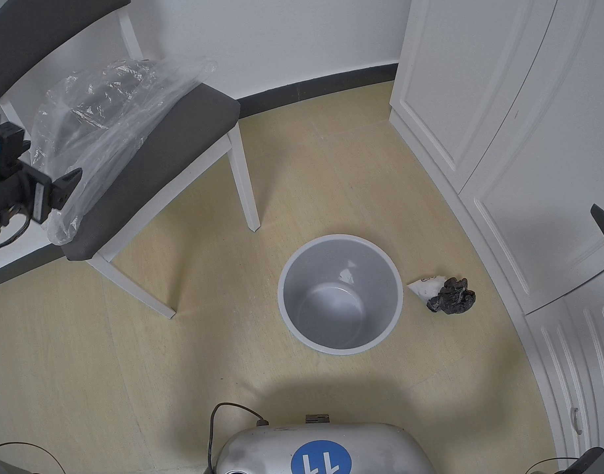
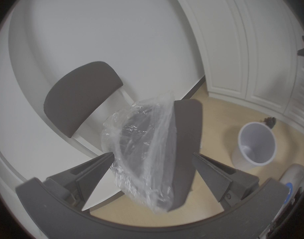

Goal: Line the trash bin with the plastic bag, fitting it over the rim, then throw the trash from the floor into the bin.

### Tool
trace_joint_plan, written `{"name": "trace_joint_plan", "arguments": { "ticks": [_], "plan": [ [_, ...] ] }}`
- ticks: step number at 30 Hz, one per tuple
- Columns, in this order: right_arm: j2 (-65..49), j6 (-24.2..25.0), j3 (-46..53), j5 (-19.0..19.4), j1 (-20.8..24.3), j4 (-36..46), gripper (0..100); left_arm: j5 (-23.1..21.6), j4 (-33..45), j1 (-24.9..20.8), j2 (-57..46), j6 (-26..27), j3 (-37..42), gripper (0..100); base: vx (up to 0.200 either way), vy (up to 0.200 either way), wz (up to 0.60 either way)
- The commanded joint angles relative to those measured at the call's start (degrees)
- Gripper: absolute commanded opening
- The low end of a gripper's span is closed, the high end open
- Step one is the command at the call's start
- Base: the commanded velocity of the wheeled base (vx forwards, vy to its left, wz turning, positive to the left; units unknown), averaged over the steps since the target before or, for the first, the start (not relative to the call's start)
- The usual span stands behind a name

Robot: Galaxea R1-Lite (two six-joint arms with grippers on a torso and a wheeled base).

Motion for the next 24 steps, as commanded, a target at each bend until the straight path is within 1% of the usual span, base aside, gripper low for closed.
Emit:
{"name": "trace_joint_plan", "arguments": {
  "ticks": [1, 4, 7, 9, 10, 14, 24],
  "plan": [
    [2.2, 0.4, -0.5, 0.0, -2.2, -0.5, 100, 5.9, -1.0, -0.1, 15.1, 1.6, -9.2, 100, 0.000, 0.000, 0.00],
    [2.6, 0.4, -0.6, 0.0, -3.0, -0.5, 100, 8.6, -1.3, 0.3, 18.2, 1.6, -12.8, 100, 0.000, 0.000, 0.00],
    [3.1, 0.4, -0.7, 0.0, -3.7, -0.5, 100, 9.0, -1.1, 0.8, 19.4, 1.7, -13.9, 100, 0.000, 0.000, 0.00],
    [3.1, 0.4, -0.7, 0.0, -3.9, -0.5, 100, 9.0, -1.1, 1.0, 19.8, 2.2, -14.0, 100, 0.000, 0.000, 0.00],
    [3.2, 0.4, -0.7, 0.0, -4.1, -0.5, 100, 9.0, -1.1, 1.5, 20.1, 3.5, -14.0, 100, 0.000, 0.000, 0.00],
    [3.6, 0.4, -0.6, 0.0, -4.1, -0.5, 100, 9.0, -1.2, 1.9, 20.1, 3.9, -13.9, 100, 0.000, 0.000, 0.00],
    [4.6, 0.4, -0.3, 0.6, -5.5, -0.5, 100, 8.6, -1.3, 6.8, 21.7, 4.0, -15.4, 100, 0.000, 0.000, 0.00]
  ]
}}
